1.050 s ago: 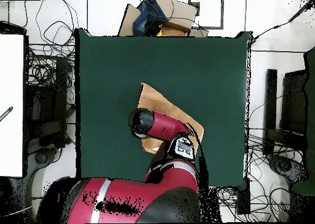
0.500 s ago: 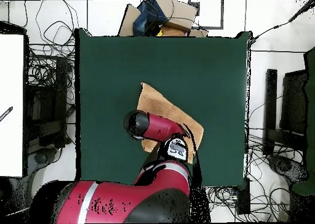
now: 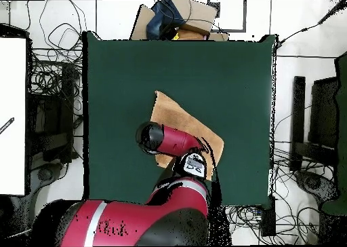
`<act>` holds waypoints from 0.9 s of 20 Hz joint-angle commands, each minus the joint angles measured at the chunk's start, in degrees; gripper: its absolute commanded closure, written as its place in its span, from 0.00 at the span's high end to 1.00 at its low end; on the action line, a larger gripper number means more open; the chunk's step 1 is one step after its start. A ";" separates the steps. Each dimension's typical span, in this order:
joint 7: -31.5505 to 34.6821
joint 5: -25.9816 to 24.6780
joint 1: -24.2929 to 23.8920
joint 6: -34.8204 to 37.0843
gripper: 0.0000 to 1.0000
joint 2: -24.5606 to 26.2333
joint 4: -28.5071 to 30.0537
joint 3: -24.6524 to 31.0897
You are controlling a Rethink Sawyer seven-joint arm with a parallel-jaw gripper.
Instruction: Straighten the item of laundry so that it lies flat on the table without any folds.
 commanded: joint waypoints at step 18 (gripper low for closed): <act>16.91 11.55 8.99 -5.15 0.00 0.64 5.72 9.80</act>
